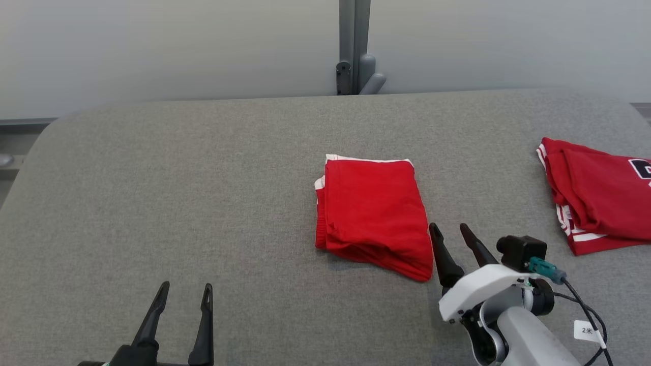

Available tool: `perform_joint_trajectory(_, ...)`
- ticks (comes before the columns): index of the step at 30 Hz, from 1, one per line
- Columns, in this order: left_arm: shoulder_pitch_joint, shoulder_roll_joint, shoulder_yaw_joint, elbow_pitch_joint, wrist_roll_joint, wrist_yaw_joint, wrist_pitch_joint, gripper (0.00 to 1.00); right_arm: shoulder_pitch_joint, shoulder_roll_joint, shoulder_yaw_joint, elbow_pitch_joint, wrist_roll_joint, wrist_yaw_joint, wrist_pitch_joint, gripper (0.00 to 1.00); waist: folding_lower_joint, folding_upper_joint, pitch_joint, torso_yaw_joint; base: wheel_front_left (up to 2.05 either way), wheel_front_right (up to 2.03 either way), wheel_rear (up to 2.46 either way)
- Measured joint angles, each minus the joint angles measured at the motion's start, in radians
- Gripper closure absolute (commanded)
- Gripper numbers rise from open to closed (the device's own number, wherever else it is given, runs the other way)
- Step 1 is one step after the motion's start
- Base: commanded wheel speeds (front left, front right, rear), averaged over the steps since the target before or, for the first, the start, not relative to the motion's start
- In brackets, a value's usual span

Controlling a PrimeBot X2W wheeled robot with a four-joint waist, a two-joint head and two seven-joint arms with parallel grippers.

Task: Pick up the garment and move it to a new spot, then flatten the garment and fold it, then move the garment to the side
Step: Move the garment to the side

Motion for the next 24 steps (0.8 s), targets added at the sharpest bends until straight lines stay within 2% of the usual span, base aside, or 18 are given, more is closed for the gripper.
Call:
perform_joint_trajectory(7, -0.048, 0.03, -0.026, -0.015, -0.026, -0.001, 0.0, 0.0, -0.142, 0.0, 0.028, 0.168, 0.19, 0.0, 0.0, 0.0, 0.0, 0.0, 0.068, 0.026, 0.0, 0.0, 0.0)
perform_joint_trajectory(15, -0.099, 0.059, -0.054, -0.021, -0.06, -0.001, 0.0, 0.0, -0.255, -0.008, 0.061, 0.308, 0.346, 0.0, 0.0, 0.0, 0.0, 0.0, 0.149, 0.06, 0.0, 0.0, 0.0)
perform_joint_trajectory(20, -0.124, 0.071, -0.063, -0.022, -0.075, -0.001, 0.0, 0.0, -0.301, -0.021, 0.083, 0.339, 0.448, 0.0, 0.031, 0.0, 0.0, -0.0001, 0.19, 0.081, 0.0, 0.0, 0.0)
perform_joint_trajectory(24, -0.136, 0.073, -0.069, -0.019, -0.083, -0.002, 0.0, 0.0, -0.316, -0.041, 0.108, 0.313, 0.537, 0.0, 0.065, 0.0, 0.0, 0.0, 0.211, 0.097, 0.0, 0.0, 0.0)
